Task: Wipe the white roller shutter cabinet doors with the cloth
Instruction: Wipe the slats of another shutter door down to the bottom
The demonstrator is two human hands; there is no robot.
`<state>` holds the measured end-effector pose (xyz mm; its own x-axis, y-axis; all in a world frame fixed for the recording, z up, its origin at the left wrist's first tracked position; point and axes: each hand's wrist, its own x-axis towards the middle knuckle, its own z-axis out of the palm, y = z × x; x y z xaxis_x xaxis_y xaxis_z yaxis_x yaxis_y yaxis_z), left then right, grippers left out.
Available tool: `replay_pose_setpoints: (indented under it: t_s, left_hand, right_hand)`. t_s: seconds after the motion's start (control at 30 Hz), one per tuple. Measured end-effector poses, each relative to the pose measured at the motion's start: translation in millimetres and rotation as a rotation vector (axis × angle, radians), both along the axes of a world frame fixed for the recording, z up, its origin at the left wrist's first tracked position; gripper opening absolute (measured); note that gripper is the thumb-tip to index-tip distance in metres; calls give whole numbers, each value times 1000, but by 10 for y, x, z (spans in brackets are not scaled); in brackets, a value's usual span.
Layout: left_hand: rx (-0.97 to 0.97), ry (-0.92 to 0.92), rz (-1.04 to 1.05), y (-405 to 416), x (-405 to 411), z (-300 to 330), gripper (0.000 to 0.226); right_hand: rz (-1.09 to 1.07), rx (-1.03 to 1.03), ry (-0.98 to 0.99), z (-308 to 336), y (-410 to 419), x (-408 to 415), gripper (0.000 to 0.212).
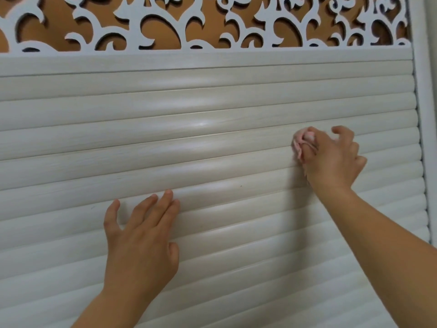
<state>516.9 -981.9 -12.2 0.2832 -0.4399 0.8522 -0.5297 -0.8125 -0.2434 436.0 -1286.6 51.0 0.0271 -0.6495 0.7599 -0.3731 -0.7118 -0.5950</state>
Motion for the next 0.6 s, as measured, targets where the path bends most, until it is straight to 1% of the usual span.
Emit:
replay_pose_setpoints:
  t_s: [0.07,0.13,0.23,0.3,0.37,0.43,0.5,0.53,0.6]
  left_hand:
    - [-9,10,12,-18,-8,-10,64]
    - [-22,15,26,-32,-20,-25,64]
    - [-43,23,35,-50,-37,-31,63]
    - [-47,28,41,-43,-38,-42,63]
    - [-48,33,45,-33,-36,-48,63]
    - [-54,38,43,-30,-41,-50,63]
    - [-57,39,42,-36,-56,-51,62]
    - [-55,40,48,-34,-63,-50,62]
    - [-46,42,68,-31,-73,-47,62]
  right_hand:
    - [3,107,-60,-74,17,37,32]
    - [32,156,-109,-173,171,133,34]
    - [85,130,-156,-319,546,288,34]
    - [107,97,-122,-385,820,375,34]
    - [128,9,-96,-445,1098,472,31]
    - [131,-123,-112,-488,1379,570,27]
    - [163,-265,-58,-535,1614,633,25]
    - [188,-341,-13,-563,1699,648,28]
    - [231,-473,53,-590,1739,614,41]
